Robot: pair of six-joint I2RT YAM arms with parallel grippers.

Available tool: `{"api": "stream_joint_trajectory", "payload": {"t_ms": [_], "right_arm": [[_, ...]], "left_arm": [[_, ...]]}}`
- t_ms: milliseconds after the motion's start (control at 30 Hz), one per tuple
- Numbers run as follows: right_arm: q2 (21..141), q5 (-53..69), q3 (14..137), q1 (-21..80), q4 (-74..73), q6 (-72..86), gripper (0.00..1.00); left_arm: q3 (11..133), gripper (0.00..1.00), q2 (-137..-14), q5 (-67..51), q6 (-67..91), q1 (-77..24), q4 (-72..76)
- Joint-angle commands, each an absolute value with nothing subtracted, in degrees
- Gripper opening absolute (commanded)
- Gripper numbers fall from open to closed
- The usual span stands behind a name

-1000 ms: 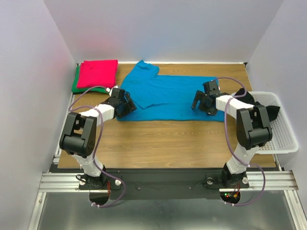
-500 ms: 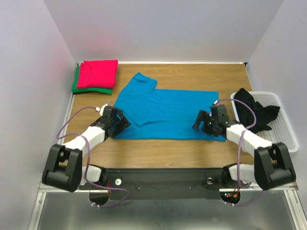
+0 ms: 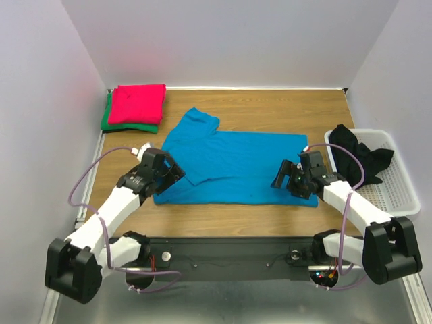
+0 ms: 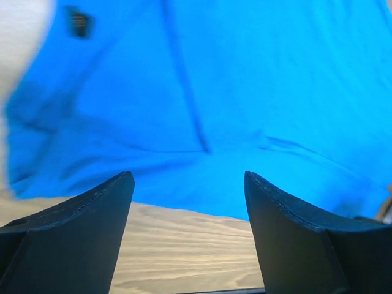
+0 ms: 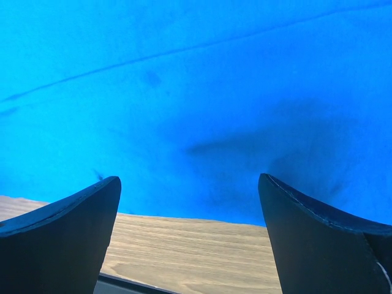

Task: Fold and stack the t-shirts
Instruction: Fold the tshirt

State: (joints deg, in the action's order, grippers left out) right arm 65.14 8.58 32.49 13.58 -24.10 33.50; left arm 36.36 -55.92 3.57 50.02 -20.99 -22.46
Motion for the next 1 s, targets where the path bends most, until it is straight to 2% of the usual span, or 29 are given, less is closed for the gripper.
{"api": "stream_joint_trajectory", "payload": {"t_ms": [0, 100, 300, 633, 967], "right_arm": [[66.2, 7.8, 34.5, 13.9, -24.9, 34.4, 1.00], [66.7, 7.2, 34.1, 13.9, -24.9, 34.3, 1.00], [67.1, 7.0, 33.5, 13.9, -24.9, 34.2, 1.00], [67.9, 6.7, 33.0, 13.9, -24.9, 34.5, 1.00], [66.8, 6.2, 33.0, 13.9, -25.0, 34.4, 1.00]], "left_arm": [[39.9, 0.84, -62.9, 1.2, 49.7, -25.4, -15.7], [43.8, 0.84, -74.3, 0.7, 48.7, -29.1, -13.8], [48.8, 0.84, -84.0, 0.4, 48.4, -30.4, -10.4], [50.8, 0.84, -89.8, 0.3, 48.2, -31.0, -8.7], [58.3, 0.84, -94.3, 0.7, 46.6, -31.0, -8.2]]}}
